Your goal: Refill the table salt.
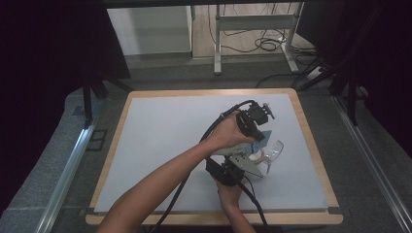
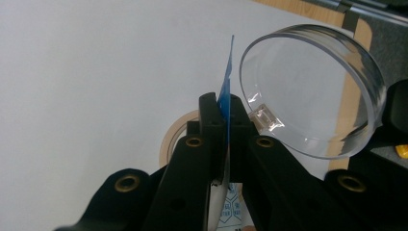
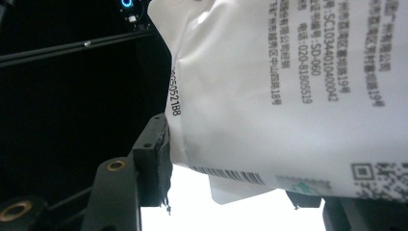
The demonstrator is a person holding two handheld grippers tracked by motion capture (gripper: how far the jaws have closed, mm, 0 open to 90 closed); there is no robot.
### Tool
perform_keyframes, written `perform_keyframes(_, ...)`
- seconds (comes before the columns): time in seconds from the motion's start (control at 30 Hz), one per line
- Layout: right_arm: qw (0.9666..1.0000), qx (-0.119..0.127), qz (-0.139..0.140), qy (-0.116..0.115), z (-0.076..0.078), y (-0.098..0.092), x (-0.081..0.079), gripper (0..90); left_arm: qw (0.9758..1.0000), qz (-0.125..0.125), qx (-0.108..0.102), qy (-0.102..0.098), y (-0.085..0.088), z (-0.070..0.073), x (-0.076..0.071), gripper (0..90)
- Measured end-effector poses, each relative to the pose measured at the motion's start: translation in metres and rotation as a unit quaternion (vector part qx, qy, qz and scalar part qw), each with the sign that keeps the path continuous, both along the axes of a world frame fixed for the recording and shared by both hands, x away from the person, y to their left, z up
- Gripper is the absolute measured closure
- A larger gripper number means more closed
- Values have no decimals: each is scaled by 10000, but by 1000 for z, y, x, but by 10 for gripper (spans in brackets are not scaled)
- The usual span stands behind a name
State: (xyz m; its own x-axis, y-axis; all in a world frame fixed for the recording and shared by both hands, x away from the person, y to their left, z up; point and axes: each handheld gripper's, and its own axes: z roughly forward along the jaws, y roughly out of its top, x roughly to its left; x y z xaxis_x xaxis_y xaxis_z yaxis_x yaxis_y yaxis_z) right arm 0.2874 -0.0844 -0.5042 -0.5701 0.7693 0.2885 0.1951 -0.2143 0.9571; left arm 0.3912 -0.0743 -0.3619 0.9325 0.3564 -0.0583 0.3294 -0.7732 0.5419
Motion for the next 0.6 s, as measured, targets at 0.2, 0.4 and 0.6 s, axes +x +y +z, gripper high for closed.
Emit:
perform_keyframes(0.2, 9999, -92, 40, 25, -3, -1, -2, 441, 9999, 24, -139, 10, 4, 0, 0, 900)
perform_keyframes(0.4, 9998, -184, 68, 69, -6, -3, -2, 435, 9995, 92, -287, -6, 9, -1, 1, 900)
perform_keyframes(0.6, 9995, -325, 27, 58, -12, -4, -6, 429, 9989, 141, -451, 2, 17, 1, 1, 900)
